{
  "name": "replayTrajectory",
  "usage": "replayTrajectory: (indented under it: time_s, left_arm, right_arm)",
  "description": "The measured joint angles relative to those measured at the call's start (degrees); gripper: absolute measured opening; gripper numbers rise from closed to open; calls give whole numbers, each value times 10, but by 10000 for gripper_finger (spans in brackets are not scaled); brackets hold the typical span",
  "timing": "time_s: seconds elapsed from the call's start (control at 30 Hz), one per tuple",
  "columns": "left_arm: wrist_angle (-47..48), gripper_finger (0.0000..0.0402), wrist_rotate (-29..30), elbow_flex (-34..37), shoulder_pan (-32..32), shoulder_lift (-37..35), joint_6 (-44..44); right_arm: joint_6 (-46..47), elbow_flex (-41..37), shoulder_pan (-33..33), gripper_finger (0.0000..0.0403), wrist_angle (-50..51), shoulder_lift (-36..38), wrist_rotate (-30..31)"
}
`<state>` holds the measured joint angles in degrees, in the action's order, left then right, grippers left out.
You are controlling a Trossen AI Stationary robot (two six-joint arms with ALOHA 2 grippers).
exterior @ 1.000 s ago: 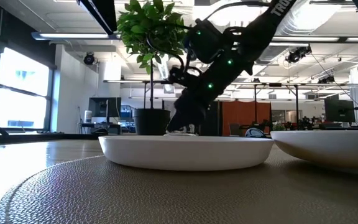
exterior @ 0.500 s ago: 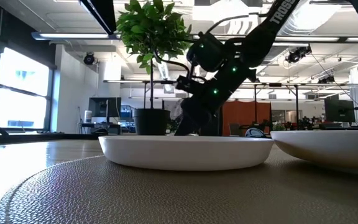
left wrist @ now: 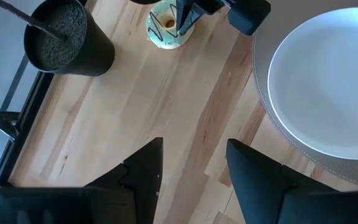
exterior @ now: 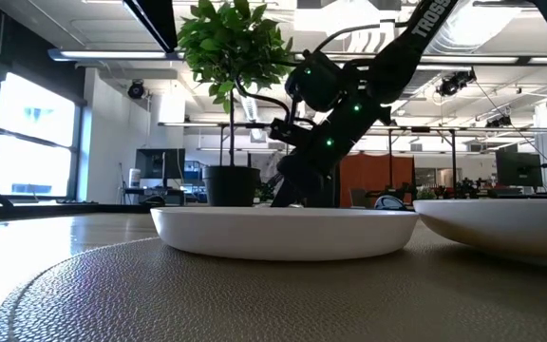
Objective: Pick & Place donuts
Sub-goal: Put the big light green doughnut on the white plate
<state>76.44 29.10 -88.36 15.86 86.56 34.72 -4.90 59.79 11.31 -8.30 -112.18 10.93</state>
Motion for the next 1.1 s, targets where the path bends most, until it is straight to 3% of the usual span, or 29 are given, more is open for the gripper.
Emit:
replayTrajectory:
  time_s: [0.13, 0.27, 0.53, 0.7, 0.9, 1.1]
  left_arm:
    - [0, 172, 0, 0, 0, 0, 0]
    - [0, 172, 0, 0, 0, 0, 0]
    - [-2, 172, 0, 0, 0, 0, 1]
    - [-5, 172, -1, 0, 0, 0, 2]
    - [-22, 172, -1, 0, 0, 0, 2]
    - [-30, 172, -1, 0, 0, 0, 2]
  right_arm:
    - [0, 0, -4, 27, 2, 1, 0]
    - [20, -1, -24, 13, 9, 21, -48]
    - [20, 0, -138, 12, 38, 96, -90]
    - [27, -1, -220, 5, 83, 97, -164]
    - [-11, -1, -288, 17, 134, 93, -51]
    - [-41, -1, -296, 41, 140, 93, 32]
